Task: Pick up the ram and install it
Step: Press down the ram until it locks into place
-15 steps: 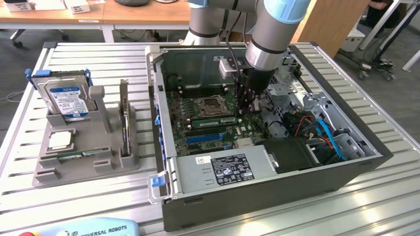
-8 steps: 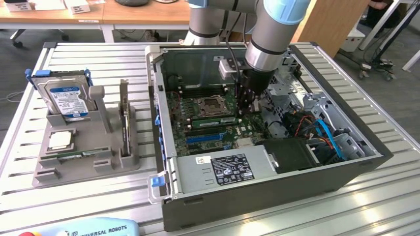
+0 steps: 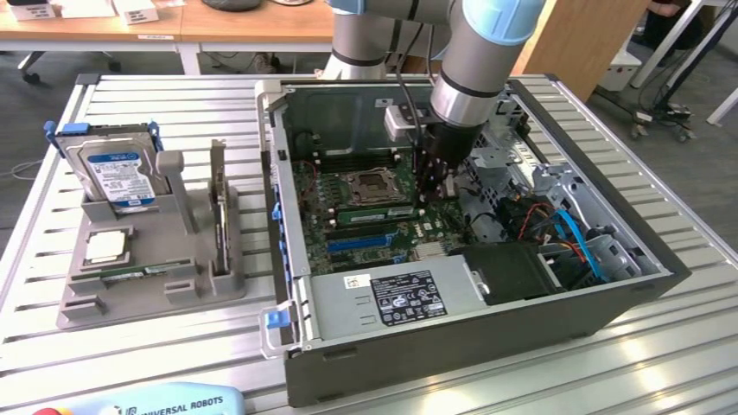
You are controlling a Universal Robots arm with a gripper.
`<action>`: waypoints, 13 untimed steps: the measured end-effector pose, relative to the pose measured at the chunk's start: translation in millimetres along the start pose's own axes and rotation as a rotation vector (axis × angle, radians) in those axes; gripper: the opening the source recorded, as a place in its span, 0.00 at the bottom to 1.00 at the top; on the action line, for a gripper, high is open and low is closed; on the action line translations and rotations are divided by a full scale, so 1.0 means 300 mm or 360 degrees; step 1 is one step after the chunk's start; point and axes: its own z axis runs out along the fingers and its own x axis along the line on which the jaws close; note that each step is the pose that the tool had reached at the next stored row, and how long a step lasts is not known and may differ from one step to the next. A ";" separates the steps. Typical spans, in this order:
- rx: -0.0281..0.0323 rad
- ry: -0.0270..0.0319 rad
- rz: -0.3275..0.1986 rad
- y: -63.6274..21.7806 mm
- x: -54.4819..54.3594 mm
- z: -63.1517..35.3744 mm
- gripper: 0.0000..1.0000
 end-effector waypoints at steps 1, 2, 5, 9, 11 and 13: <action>0.00002 -0.00002 0.0000 0.000 0.000 0.001 0.10; 0.00004 -0.00004 0.0000 0.000 0.000 0.003 0.10; -0.00001 0.00003 0.0000 0.000 0.000 0.005 0.10; 0.00000 -0.00001 0.0000 0.000 0.000 0.005 0.10; 0.00000 -0.00001 0.0000 0.000 0.000 0.005 0.10; 0.00001 -0.00010 0.0000 0.000 0.000 0.003 0.10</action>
